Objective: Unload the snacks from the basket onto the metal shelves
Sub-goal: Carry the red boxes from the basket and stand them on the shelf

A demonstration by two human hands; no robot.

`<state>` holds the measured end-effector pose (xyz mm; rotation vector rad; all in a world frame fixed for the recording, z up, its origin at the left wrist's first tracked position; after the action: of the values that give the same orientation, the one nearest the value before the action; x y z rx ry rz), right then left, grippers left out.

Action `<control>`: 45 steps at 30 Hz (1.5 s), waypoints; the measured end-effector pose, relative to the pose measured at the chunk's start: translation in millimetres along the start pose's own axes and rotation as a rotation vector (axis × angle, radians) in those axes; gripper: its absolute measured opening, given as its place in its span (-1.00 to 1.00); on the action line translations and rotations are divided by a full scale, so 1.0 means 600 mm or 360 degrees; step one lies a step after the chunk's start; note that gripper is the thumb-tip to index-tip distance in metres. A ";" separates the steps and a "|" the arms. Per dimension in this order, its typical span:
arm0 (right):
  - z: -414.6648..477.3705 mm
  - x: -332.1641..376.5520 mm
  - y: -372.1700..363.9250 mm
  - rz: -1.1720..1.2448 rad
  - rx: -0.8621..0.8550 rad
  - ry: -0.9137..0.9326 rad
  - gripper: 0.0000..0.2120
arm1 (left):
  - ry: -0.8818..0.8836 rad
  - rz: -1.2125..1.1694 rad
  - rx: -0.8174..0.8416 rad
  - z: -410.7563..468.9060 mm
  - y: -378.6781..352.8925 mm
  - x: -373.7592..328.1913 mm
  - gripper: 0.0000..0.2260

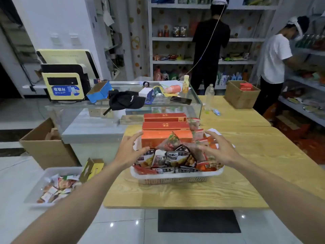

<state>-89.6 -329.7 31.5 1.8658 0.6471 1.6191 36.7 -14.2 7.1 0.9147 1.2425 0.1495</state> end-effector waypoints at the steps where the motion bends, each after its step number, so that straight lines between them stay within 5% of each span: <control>1: 0.017 -0.016 0.008 0.0037 -0.0002 -0.0018 -0.19 | 0.0016 -0.0044 -0.0001 0.016 -0.006 0.009 -0.42; 10: 0.167 -0.200 0.024 0.0465 0.0211 -0.0241 -0.14 | 0.0423 -0.0477 0.0033 0.113 -0.055 0.138 -0.18; 13: 0.200 -0.234 0.017 0.0600 0.0215 -0.0208 -0.03 | 0.0463 -0.0740 0.0129 0.132 -0.063 0.158 -0.29; 16: 0.228 -0.253 -0.001 0.0502 0.0326 -0.0188 -0.22 | 0.0460 -0.0965 0.0227 0.154 -0.063 0.173 -0.42; 24: 0.271 -0.266 -0.022 0.0326 0.0314 -0.0193 -0.24 | 0.0457 -0.0795 0.0281 0.188 -0.099 0.243 -0.15; 31: 0.276 -0.294 -0.038 0.0340 0.0286 -0.0263 -0.09 | 0.0443 -0.0762 0.0081 0.196 -0.107 0.257 -0.15; 38: 0.267 -0.296 -0.039 0.0412 0.0294 -0.0276 -0.14 | 0.0344 -0.0925 0.0082 0.203 -0.107 0.268 -0.32; 45: 0.267 -0.283 -0.038 0.0509 0.0323 -0.0267 -0.18 | 0.0308 -0.1139 0.0118 0.198 -0.109 0.241 -0.28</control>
<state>44.1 -448.7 -120.0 2.3230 0.4725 1.6123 166.9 -36.9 -140.5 0.4779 1.6937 -0.3864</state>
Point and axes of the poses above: each hand's wrist, its own z-axis towards the middle knuckle, its own y-axis out of the back of the hand, x = y × z, the point moved 4 cm from there along z, towards the middle knuckle, and after that the axes turned 13 degrees about x, right-handed, at the moved point
